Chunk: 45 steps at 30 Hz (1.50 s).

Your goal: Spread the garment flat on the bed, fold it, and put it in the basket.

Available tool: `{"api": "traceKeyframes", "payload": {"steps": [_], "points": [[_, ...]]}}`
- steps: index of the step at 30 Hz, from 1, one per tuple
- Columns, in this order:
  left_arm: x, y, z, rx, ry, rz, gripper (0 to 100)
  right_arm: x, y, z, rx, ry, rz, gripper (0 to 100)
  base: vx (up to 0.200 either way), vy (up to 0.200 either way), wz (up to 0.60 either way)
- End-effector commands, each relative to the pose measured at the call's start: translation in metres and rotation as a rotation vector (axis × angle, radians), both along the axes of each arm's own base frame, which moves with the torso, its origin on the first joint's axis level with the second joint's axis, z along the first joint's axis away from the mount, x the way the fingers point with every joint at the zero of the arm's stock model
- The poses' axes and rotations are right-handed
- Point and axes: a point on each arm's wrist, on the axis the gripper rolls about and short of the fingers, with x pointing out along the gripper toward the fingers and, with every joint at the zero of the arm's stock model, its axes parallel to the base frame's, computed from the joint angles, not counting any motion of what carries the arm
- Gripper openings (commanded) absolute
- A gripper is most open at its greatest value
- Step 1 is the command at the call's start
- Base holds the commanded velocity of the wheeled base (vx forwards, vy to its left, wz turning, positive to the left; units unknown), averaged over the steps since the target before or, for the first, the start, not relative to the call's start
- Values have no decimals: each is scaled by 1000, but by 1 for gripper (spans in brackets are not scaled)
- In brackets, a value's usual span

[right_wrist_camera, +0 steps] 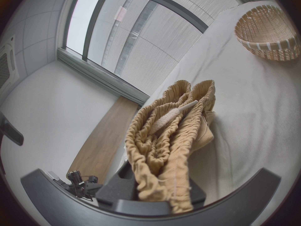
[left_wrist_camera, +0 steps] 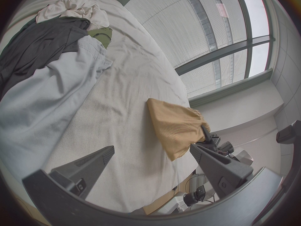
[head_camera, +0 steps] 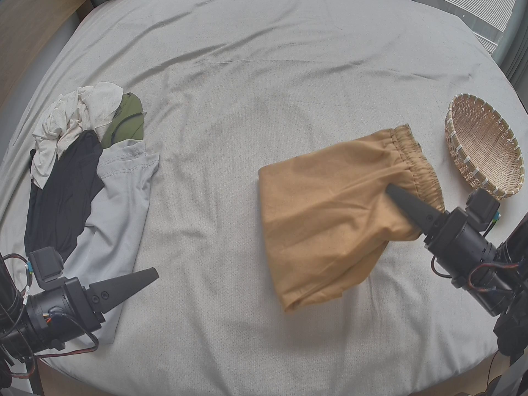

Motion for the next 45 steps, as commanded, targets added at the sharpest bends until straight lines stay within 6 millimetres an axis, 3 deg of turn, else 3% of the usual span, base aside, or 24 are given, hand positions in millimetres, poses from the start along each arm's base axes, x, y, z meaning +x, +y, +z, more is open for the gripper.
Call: {"api": "traceKeyframes", "payload": {"steps": [1,5,9,12,16,22,25,34,45], "points": [[-1,1,-1,0,1,0,100,2,1,19,33,-57,7,0,0,0,0],[-3,1,-2,-1,0,0,100,5,2,35,36,-82,-6,0,0,0,0],[-6,2,-6,5,9,-7,100,13,-1,34,8,-44,-39,0,0,0,0],[-6,2,-7,5,10,-7,100,18,-2,45,8,-78,-60,0,0,0,0],[-6,2,-8,7,15,-10,100,14,-6,63,4,-100,-69,0,0,0,0],[-8,2,-10,7,24,-37,100,14,-8,71,-60,-155,-95,0,0,0,0],[-8,2,-10,5,20,-37,100,18,-11,76,-63,-154,-117,0,0,0,0],[-8,2,-10,4,19,-36,100,17,-26,118,-42,-192,-175,0,0,0,0],[-11,4,-9,-3,7,-35,100,27,-45,137,-64,-202,-285,0,0,0,0]]}}
